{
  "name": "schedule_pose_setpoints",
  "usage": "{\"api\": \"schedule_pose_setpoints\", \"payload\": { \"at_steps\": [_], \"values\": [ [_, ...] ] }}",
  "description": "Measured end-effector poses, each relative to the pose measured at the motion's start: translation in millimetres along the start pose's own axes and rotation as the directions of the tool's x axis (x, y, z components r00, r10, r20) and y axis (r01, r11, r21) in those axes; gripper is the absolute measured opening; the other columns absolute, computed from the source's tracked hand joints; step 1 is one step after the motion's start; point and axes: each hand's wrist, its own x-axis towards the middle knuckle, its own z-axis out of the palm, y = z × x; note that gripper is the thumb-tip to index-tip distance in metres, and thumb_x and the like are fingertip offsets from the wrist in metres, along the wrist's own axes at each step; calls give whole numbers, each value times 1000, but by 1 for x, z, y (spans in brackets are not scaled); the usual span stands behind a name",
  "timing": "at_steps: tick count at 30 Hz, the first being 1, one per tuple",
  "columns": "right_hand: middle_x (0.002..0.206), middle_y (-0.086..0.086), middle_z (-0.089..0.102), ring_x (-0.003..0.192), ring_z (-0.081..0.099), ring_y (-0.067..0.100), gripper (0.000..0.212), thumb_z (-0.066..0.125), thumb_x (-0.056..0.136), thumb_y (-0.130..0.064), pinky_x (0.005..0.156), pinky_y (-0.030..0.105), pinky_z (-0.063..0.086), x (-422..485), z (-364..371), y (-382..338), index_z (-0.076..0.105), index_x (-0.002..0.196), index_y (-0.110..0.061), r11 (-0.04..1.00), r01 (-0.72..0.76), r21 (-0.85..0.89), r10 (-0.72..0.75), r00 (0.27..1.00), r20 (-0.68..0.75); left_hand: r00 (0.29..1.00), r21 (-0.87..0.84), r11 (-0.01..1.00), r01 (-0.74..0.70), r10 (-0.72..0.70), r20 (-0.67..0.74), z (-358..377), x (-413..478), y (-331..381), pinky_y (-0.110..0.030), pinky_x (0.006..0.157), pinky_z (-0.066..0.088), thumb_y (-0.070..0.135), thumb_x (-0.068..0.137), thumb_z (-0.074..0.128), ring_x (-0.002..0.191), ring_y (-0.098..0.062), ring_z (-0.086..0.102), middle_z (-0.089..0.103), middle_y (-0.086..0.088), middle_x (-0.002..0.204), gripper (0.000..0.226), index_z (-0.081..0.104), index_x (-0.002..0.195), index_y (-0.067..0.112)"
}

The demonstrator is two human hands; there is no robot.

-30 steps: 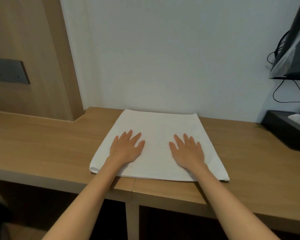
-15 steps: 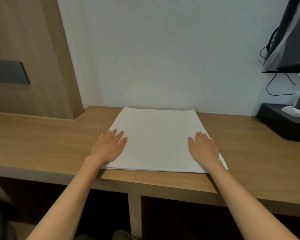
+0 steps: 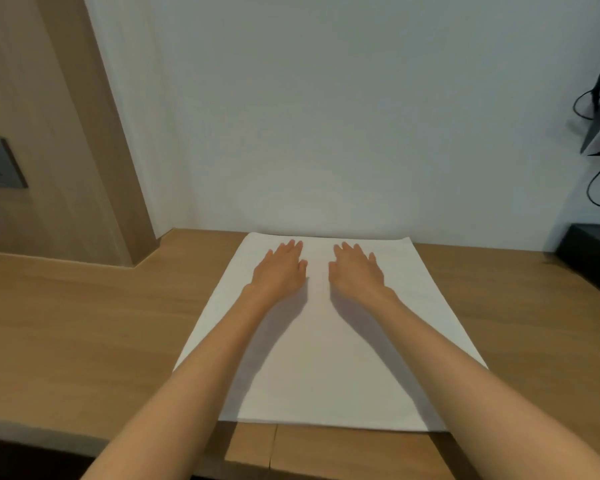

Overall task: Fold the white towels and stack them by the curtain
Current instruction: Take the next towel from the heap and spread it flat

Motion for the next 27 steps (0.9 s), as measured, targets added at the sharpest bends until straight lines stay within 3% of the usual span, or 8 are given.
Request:
{"api": "schedule_pose_setpoints", "payload": {
  "at_steps": [3,7,11,15,21,27],
  "values": [
    [155,5,24,145,15,25,51,30,100,-14,118,45,7,23,13,-6,20,149,-7,999,4,34,-5,999,48,998,-47,997,55,-53,35,8,24,0,-37,116,8,22,103,27,146,-23,13,16,-9,158,53,9,151,8],
    [147,8,36,139,24,28,47,31,95,-9,116,47,13,44,24,-6,30,142,-5,997,-28,76,22,996,85,989,-43,990,136,-133,65,23,40,-5,-38,117,4,25,104,23,146,-25,8,10,-11,159,55,4,151,3],
    [161,0,7,147,2,23,51,16,103,-31,118,48,-1,67,42,6,13,153,-22,999,-19,31,16,996,89,985,30,985,170,-170,1,41,61,-17,-39,119,-2,40,102,16,148,-20,1,5,-4,161,57,9,153,15],
    [161,-5,0,148,-3,21,52,12,100,-50,117,48,-6,72,46,34,9,151,-39,995,-96,2,96,993,67,975,53,973,223,-223,-3,40,65,-36,-40,117,-6,58,96,16,148,-19,-3,0,-2,161,61,11,152,34],
    [161,-3,-1,148,-3,20,56,12,98,-55,118,46,-7,70,38,68,9,151,-38,982,-189,-17,189,980,53,953,75,950,303,-303,-11,30,73,-59,-39,118,-6,64,94,19,148,-22,-6,-3,-10,160,65,13,151,34],
    [161,1,2,148,-1,21,56,13,100,-50,119,42,-5,69,31,92,11,153,-32,965,-261,-15,261,965,17,945,56,944,325,-323,-39,24,80,-74,-39,118,-1,66,92,22,148,-20,1,4,-5,161,71,16,152,30]
  ]
}}
